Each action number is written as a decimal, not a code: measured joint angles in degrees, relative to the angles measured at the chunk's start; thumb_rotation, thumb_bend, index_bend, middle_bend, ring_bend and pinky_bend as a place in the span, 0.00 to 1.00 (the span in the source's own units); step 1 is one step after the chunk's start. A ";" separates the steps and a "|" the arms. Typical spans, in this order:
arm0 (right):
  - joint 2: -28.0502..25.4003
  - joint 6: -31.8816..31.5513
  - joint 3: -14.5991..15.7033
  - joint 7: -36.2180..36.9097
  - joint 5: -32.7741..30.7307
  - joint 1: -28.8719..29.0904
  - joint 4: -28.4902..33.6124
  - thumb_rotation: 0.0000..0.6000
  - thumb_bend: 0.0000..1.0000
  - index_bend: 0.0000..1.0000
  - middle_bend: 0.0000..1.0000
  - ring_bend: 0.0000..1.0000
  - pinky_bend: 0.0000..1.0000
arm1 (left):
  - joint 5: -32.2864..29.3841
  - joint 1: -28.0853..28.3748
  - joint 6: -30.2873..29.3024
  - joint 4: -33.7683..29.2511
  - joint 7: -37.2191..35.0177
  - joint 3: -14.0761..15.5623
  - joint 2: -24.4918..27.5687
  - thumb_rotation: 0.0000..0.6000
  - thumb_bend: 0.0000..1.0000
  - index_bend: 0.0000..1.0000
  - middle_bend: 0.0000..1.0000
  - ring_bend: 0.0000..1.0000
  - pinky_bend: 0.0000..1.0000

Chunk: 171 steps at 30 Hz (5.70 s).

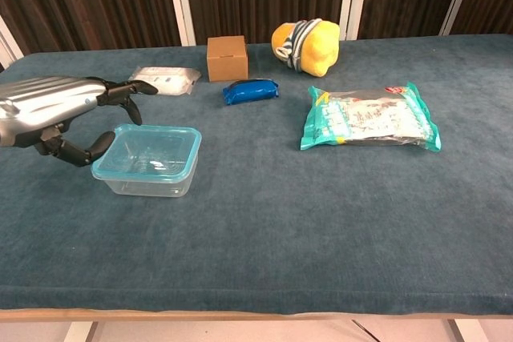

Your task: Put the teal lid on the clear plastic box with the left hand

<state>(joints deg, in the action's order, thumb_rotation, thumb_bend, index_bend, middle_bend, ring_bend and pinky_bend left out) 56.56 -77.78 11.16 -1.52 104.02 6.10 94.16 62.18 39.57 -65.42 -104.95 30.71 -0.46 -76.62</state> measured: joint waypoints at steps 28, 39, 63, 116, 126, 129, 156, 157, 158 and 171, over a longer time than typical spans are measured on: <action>-0.18 -0.04 -0.03 0.51 0.08 0.08 -0.15 1.00 0.03 0.00 0.00 0.00 0.00 | -3.96 -0.01 3.54 11.72 1.14 -3.55 -8.01 1.00 0.72 0.00 0.24 0.05 0.00; -0.22 -0.28 -0.05 0.71 0.16 0.03 -0.16 1.00 0.03 0.00 0.00 0.00 0.00 | -6.04 0.34 4.24 11.52 3.73 -3.71 -8.08 1.00 0.72 0.00 0.24 0.04 0.00; -0.10 0.00 -0.18 0.30 -0.09 0.06 -0.05 1.00 0.03 0.00 0.00 0.00 0.00 | -9.35 1.06 6.66 11.89 5.92 -2.65 -8.34 1.00 0.73 0.00 0.27 0.05 0.00; -0.13 -1.09 0.24 0.55 1.25 -0.25 -0.26 1.00 0.03 0.00 0.00 0.00 0.00 | 6.26 -8.29 0.16 4.78 6.17 1.47 -4.46 1.00 0.73 0.00 0.26 0.06 0.00; -0.19 -0.99 0.25 0.51 1.21 -0.24 -0.18 1.00 0.03 0.00 0.00 0.00 0.00 | 5.08 -8.03 1.18 5.18 7.54 1.33 -5.30 1.00 0.73 0.00 0.26 0.06 0.00; -0.21 -0.99 0.27 0.49 1.24 -0.24 -0.16 1.00 0.03 0.00 0.00 0.00 0.00 | 4.85 -7.96 1.45 5.36 7.97 1.40 -5.55 1.00 0.74 0.00 0.26 0.06 0.00; -0.23 -0.80 0.14 0.37 0.96 -0.22 -0.12 1.00 0.03 0.00 0.00 0.00 0.00 | 3.50 -7.51 3.51 8.42 8.46 1.80 -7.45 1.00 0.74 0.00 0.27 0.06 0.00; -0.26 -0.84 0.11 0.45 0.88 -0.22 -0.13 1.00 0.03 0.00 0.00 0.00 0.00 | 3.87 -7.54 3.26 8.27 8.30 1.72 -7.35 1.00 0.73 0.00 0.26 0.06 0.00; -0.29 -0.87 0.09 0.49 0.85 -0.23 -0.14 1.00 0.03 0.00 0.00 0.00 0.00 | 4.30 -7.59 2.89 7.98 8.05 1.61 -7.18 1.00 0.73 0.00 0.25 0.05 0.00; -0.31 -1.36 0.01 0.52 0.64 -0.55 -0.42 1.00 0.03 0.00 0.00 0.00 0.00 | 17.61 -12.54 -9.42 -1.77 1.67 2.23 1.79 1.00 0.41 0.00 0.03 0.00 0.00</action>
<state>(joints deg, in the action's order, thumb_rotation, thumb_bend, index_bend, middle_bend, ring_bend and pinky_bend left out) 56.25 -79.14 11.17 -0.99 104.65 5.55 93.74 79.79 27.04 -74.84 -106.72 32.37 1.77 -74.84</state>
